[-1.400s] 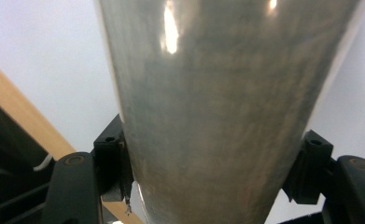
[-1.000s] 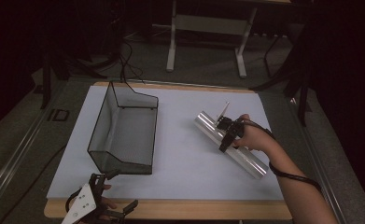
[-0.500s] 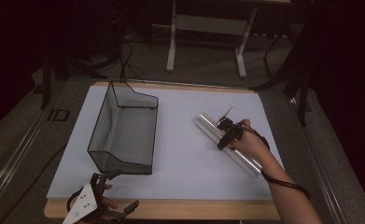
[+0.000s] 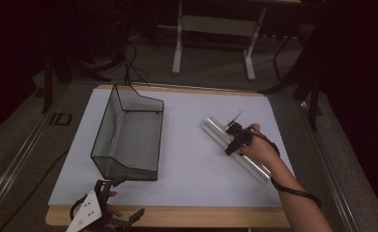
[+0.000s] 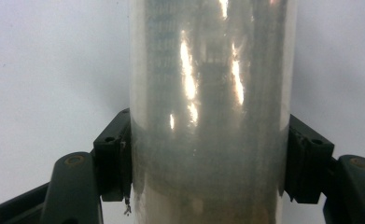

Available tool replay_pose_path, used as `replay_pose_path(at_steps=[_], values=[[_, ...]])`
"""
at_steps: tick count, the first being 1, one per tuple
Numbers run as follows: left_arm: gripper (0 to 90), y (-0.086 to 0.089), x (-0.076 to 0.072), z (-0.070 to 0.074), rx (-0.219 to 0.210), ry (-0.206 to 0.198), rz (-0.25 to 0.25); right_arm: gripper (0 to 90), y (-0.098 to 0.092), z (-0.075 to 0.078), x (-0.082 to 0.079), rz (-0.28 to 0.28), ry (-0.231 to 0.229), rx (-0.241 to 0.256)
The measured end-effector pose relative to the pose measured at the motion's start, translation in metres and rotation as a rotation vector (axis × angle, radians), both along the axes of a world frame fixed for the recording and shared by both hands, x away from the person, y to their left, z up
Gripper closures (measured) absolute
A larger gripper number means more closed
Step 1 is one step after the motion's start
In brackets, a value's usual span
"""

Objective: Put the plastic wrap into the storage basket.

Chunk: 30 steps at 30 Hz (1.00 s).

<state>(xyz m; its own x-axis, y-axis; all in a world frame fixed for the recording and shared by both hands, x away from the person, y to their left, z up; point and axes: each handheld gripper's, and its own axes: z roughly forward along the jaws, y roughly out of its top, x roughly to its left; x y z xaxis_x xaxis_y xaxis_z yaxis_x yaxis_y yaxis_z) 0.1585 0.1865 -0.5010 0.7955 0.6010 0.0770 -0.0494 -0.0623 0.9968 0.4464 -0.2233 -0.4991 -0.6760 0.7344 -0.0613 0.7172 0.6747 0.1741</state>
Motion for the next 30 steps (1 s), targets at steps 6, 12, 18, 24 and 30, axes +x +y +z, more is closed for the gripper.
replay_pose_path(at_steps=[6,12,18,24,30], values=[[0.6,-0.001,0.000,0.000,0.002,0.001,-0.003,18.7,-0.001,0.007,-0.005,0.033,0.010,0.056],[0.6,-0.002,0.000,0.000,0.006,0.003,-0.004,21.2,-0.008,0.031,-0.006,0.078,0.006,0.092],[0.6,-0.002,0.000,-0.001,0.003,0.008,-0.009,13.2,-0.002,0.027,-0.003,0.094,0.089,0.044],[0.6,-0.002,0.000,-0.001,0.002,0.009,-0.010,9.9,0.000,0.017,-0.004,0.084,0.050,0.080],[0.6,-0.002,0.000,-0.001,0.003,0.010,-0.012,17.8,-0.004,0.002,0.003,0.057,0.044,0.057]])
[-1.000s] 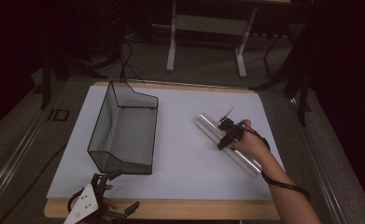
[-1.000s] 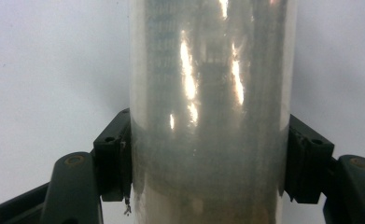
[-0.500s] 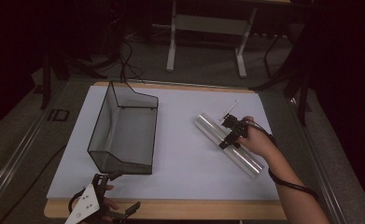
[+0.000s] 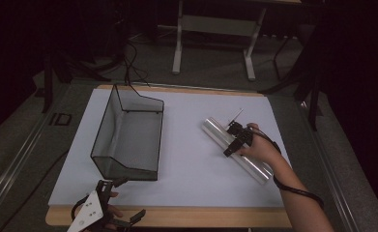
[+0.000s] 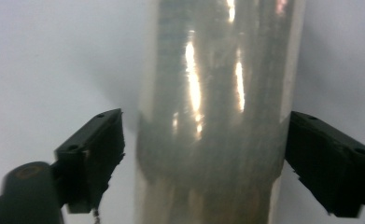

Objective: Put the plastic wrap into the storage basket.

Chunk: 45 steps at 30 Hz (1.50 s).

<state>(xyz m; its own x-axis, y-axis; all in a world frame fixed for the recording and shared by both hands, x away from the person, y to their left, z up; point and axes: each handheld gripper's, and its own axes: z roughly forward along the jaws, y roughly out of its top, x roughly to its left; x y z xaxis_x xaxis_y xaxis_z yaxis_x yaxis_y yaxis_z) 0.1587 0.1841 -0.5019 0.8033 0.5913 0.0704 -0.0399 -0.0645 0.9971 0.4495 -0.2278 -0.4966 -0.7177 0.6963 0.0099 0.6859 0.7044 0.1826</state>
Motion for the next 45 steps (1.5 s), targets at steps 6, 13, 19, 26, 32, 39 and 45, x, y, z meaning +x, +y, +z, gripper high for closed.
replay_pose_path(at_steps=[6,13,19,26,32,39,45], values=[[0.6,0.000,0.000,0.000,0.002,0.001,0.000,26.3,-0.003,-0.005,0.002,-0.022,0.007,-0.004],[0.6,0.000,0.000,-0.001,0.004,0.003,0.003,31.0,0.012,-0.008,-0.002,-0.010,-0.003,-0.083],[0.6,-0.001,0.001,-0.001,0.011,0.004,0.005,32.2,0.020,-0.007,-0.006,-0.043,-0.026,-0.145],[0.6,0.000,0.002,-0.001,0.002,0.004,0.010,32.4,0.018,0.004,-0.006,-0.100,0.009,-0.087],[0.6,-0.001,0.000,0.000,0.006,-0.004,0.011,32.4,0.016,0.037,-0.008,-0.162,0.010,0.083],[0.6,0.000,0.001,0.000,0.005,-0.003,0.014,32.4,0.024,0.063,-0.007,-0.204,-0.003,0.212],[0.6,-0.001,0.001,0.000,0.002,-0.001,0.013,32.4,0.034,0.078,-0.002,-0.275,-0.017,0.315]])
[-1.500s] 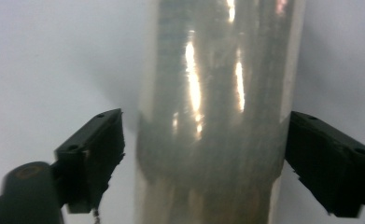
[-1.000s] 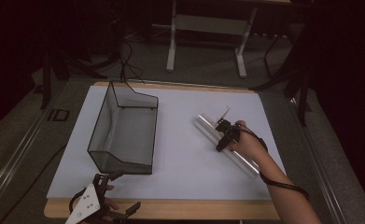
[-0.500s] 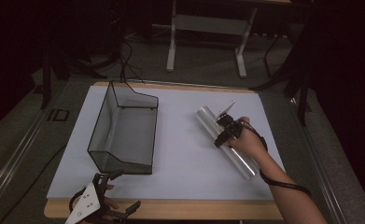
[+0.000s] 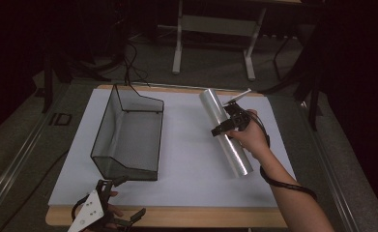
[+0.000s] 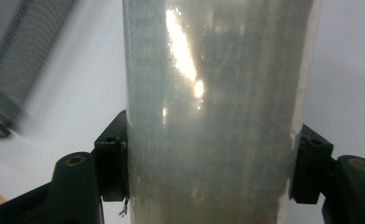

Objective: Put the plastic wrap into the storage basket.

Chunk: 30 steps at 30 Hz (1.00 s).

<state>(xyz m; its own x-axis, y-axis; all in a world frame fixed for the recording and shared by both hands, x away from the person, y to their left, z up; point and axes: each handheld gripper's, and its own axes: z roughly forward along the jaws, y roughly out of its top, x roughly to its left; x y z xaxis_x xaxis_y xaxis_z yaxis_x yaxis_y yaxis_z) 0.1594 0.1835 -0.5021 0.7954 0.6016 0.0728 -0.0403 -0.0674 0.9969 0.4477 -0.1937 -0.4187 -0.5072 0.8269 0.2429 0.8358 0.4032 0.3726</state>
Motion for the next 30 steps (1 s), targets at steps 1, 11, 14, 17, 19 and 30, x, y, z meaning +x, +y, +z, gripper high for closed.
replay_pose_path(at_steps=[1,11,14,17,19,30], values=[[0.6,0.000,0.000,0.000,0.001,-0.002,0.000,32.4,0.000,0.000,0.000,0.000,0.000,0.000],[0.6,-0.001,0.000,0.000,0.005,-0.004,-0.002,32.4,0.034,0.028,0.001,-0.025,-0.066,0.100],[0.6,0.000,0.000,0.000,0.002,-0.003,-0.003,32.4,0.045,0.037,0.000,-0.030,-0.090,0.138],[0.6,-0.001,0.000,0.000,0.003,-0.003,-0.005,32.4,0.057,0.044,0.002,-0.037,-0.107,0.169],[0.6,-0.001,0.000,0.000,0.008,-0.006,-0.003,32.4,0.069,0.050,0.004,-0.047,-0.124,0.196],[0.6,-0.001,-0.002,0.000,0.013,-0.015,-0.002,32.4,0.113,0.065,0.008,-0.070,-0.180,0.268]])
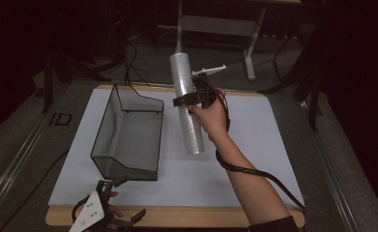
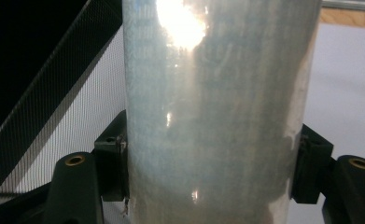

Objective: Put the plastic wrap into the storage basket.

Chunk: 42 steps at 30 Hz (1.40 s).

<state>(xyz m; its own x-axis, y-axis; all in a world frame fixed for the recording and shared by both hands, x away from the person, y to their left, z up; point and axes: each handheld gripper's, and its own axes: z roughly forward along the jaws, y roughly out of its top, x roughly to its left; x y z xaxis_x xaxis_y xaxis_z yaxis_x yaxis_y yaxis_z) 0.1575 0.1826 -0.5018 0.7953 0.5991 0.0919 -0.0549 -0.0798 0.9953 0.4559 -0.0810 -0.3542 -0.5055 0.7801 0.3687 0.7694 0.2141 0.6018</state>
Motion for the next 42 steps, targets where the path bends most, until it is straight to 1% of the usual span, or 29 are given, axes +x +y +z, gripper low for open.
replay_pose_path(at_steps=[2,4,6,8,9,10,12,15,16,19,20,23,24,25,26,28,31,35,36,38,42], values=[[0.6,0.000,-0.001,0.000,0.002,-0.003,0.001,32.4,0.006,0.000,0.001,-0.008,-0.006,0.020],[0.6,-0.001,-0.001,0.000,0.006,-0.002,0.001,32.4,0.012,-0.001,0.003,-0.020,-0.010,0.054],[0.6,-0.001,-0.001,0.000,0.004,-0.001,-0.001,32.4,0.019,-0.003,0.004,-0.035,-0.010,0.083],[0.6,-0.001,-0.002,0.000,-0.004,0.002,-0.012,32.4,0.025,-0.005,0.005,-0.045,-0.009,0.099],[0.6,-0.001,-0.002,0.000,-0.007,0.000,-0.014,32.4,0.029,-0.007,0.005,-0.054,-0.019,0.115],[0.6,-0.001,-0.002,0.000,-0.006,0.000,-0.014,32.4,0.032,-0.008,0.006,-0.058,-0.014,0.126],[0.6,-0.001,-0.003,0.000,0.001,-0.005,-0.014,32.3,0.038,-0.012,0.007,-0.080,-0.028,0.144],[0.6,-0.002,-0.004,0.000,0.000,-0.007,-0.020,32.4,0.047,-0.017,0.007,-0.102,-0.051,0.158],[0.6,-0.002,-0.004,0.000,0.000,-0.005,-0.022,32.4,0.051,-0.020,0.007,-0.106,-0.055,0.172],[0.6,-0.002,-0.003,0.000,0.002,-0.005,-0.023,32.4,0.060,-0.027,0.007,-0.118,-0.055,0.184],[0.6,-0.002,-0.003,0.000,0.003,-0.005,-0.023,32.4,0.064,-0.030,0.006,-0.127,-0.056,0.201],[0.6,-0.001,-0.004,0.000,0.003,-0.009,-0.022,32.4,0.071,-0.040,0.006,-0.124,-0.037,0.261],[0.6,-0.001,-0.004,0.000,0.003,-0.009,-0.022,32.4,0.074,-0.044,0.006,-0.112,-0.035,0.286],[0.6,-0.001,-0.004,0.000,0.001,-0.009,-0.023,32.4,0.077,-0.047,0.006,-0.106,-0.030,0.292],[0.6,-0.001,-0.004,0.000,0.001,-0.009,-0.024,32.4,0.080,-0.052,0.005,-0.088,-0.037,0.301],[0.6,-0.001,-0.004,0.000,-0.001,-0.010,-0.026,32.4,0.087,-0.059,0.003,-0.077,-0.049,0.292],[0.6,-0.001,-0.004,0.000,0.000,-0.009,-0.028,32.4,0.092,-0.072,0.000,-0.089,-0.045,0.315],[0.6,-0.001,-0.003,0.000,0.004,-0.008,-0.029,32.4,0.095,-0.086,-0.003,-0.118,-0.009,0.308],[0.6,-0.001,-0.003,0.000,0.005,-0.008,-0.029,32.3,0.095,-0.091,-0.005,-0.123,0.011,0.314],[0.6,-0.001,-0.003,0.000,0.006,-0.009,-0.027,32.3,0.097,-0.096,-0.008,-0.123,0.028,0.309],[0.6,-0.001,-0.003,0.000,0.004,-0.012,-0.027,32.4,0.103,-0.103,-0.015,-0.115,0.053,0.281]])
